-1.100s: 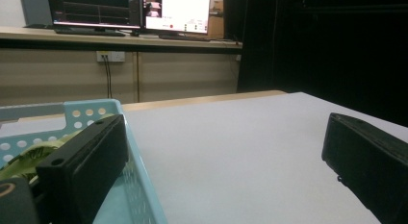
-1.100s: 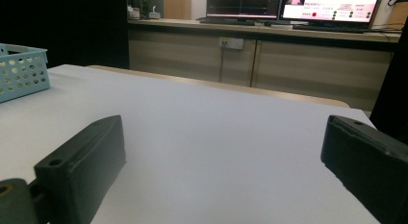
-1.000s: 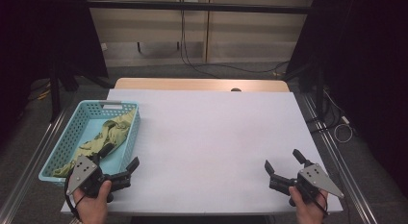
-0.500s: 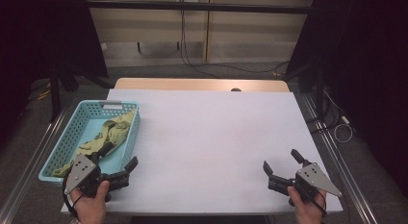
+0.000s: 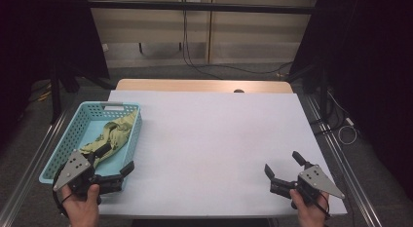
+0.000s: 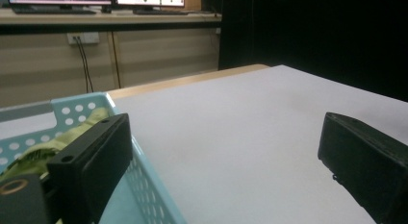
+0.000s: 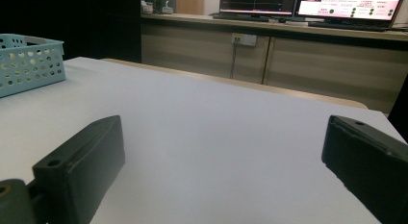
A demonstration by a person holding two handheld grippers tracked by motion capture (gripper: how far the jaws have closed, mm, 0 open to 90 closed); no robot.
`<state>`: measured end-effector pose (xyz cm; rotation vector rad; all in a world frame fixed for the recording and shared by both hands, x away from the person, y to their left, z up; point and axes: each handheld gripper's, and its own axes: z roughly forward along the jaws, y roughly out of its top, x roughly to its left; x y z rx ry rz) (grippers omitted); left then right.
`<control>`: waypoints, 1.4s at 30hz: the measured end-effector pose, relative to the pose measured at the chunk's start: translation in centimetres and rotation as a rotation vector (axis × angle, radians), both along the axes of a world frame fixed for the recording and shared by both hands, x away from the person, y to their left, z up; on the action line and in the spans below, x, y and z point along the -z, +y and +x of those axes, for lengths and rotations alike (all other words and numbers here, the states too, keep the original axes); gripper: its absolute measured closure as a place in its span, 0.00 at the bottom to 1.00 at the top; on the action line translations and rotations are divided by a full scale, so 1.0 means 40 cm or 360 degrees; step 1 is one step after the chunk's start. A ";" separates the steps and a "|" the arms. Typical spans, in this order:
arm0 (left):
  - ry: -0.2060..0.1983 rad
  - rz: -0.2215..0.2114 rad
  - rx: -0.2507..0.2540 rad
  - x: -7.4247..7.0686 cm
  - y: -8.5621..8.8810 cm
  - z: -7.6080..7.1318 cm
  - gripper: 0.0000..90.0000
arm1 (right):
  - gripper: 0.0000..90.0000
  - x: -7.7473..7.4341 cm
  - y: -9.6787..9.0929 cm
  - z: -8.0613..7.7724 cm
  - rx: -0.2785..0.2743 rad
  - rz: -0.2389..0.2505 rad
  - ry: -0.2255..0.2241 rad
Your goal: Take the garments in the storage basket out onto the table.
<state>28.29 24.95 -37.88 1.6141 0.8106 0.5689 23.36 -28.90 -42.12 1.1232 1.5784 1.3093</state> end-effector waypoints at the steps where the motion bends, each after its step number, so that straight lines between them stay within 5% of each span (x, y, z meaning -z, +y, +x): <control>1: 0.0058 -0.0040 -0.0011 -0.002 0.005 0.003 0.06 | 0.01 0.000 0.000 0.001 -0.0003 0.0007 -0.0003; 3: 0.0084 -0.0021 -0.0011 -0.006 0.020 0.010 0.07 | 0.01 0.000 -0.002 0.001 -0.0004 0.0011 0.0002; 5: 0.0079 0.0094 -0.0032 -0.016 0.032 0.010 0.08 | 0.01 0.000 -0.002 -0.001 -0.0017 0.0015 0.0000; 7: 0.0091 0.0125 -0.0046 -0.027 0.042 0.011 0.10 | 0.01 -0.001 -0.001 -0.001 -0.0023 0.0021 -0.0003; 12: 0.0085 0.0105 -0.0067 -0.056 0.073 0.016 0.07 | 0.01 0.000 0.001 0.001 -0.0028 0.0022 0.0002; 15: 0.0058 0.0080 -0.0207 -0.064 0.092 0.027 0.06 | 0.01 0.001 0.001 0.003 -0.0032 0.0010 0.0008; 21: 0.0297 0.0142 -0.0206 -0.078 0.133 0.090 0.05 | 0.01 0.004 0.006 0.007 -0.0061 0.0015 0.0037; 26: 0.0245 0.0242 -0.0187 -0.103 0.125 0.111 0.05 | 0.01 0.004 0.008 0.007 -0.0074 0.0014 0.0029; 29: 0.0344 0.0326 -0.0099 -0.112 0.120 0.139 0.05 | 0.01 0.004 0.008 0.007 -0.0080 0.0017 0.0030; 33: 0.0436 0.0498 -0.0093 -0.097 0.107 0.176 0.06 | 0.01 0.004 0.008 0.006 -0.0090 0.0015 0.0031; 42: 0.0617 0.0610 -0.0108 -0.073 0.104 0.254 0.06 | 0.01 0.004 0.009 0.007 -0.0097 0.0001 0.0030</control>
